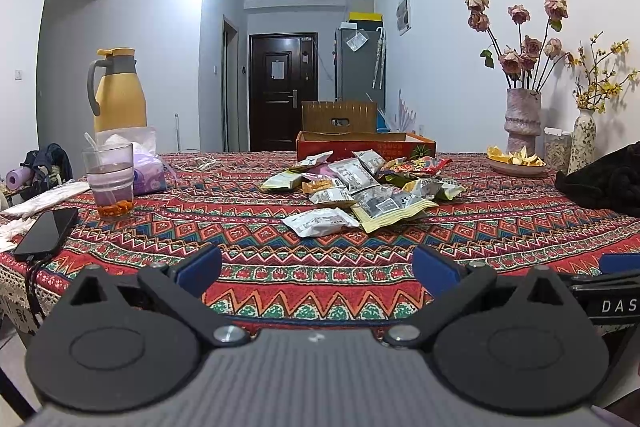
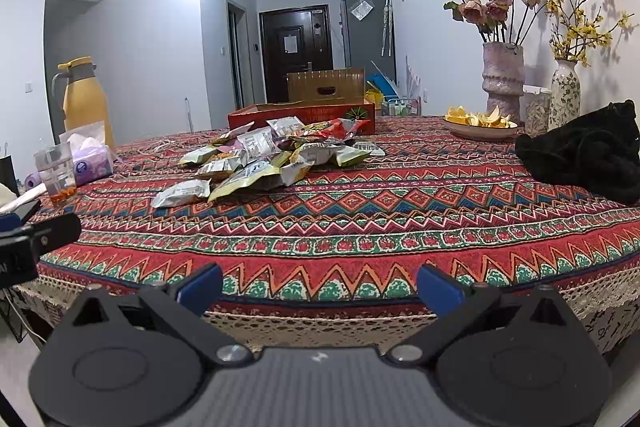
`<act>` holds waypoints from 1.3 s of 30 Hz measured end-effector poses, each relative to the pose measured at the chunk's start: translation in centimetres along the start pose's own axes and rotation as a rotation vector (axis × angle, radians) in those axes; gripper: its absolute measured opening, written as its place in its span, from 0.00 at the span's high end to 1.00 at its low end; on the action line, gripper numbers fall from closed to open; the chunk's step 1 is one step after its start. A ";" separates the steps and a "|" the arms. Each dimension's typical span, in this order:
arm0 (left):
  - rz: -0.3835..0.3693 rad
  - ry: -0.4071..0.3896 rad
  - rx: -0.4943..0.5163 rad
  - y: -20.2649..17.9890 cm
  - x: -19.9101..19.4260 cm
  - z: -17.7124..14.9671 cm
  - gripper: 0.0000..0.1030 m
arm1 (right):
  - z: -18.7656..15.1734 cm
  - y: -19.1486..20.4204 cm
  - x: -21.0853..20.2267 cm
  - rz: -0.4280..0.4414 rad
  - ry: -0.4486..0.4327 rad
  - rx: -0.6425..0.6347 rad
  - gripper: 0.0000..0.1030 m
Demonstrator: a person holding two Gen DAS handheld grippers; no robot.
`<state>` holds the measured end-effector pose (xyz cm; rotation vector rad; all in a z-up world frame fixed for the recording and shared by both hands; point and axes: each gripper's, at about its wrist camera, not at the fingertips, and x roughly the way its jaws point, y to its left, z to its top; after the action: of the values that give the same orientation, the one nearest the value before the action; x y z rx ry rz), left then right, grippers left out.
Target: Organize snacks
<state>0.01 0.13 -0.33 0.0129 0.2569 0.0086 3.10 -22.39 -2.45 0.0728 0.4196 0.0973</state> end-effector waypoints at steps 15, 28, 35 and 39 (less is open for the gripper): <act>0.002 -0.004 -0.001 0.2 -0.1 0.2 0.00 | 0.0 0.1 0.1 0.003 0.001 -0.003 0.00; -0.011 -0.006 0.013 0.4 1.2 1.4 0.00 | 0.6 0.1 0.4 0.016 -0.016 -0.017 0.00; -0.006 -0.059 0.028 0.7 6.0 3.7 0.00 | 4.1 -0.3 4.0 0.027 -0.083 -0.049 0.00; -0.031 -0.023 0.037 0.8 9.1 4.6 0.00 | 6.0 -0.3 6.3 0.043 -0.085 -0.054 0.00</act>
<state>9.96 0.99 1.81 0.0459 0.2341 -0.0267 11.37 -22.32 0.46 0.0326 0.3300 0.1474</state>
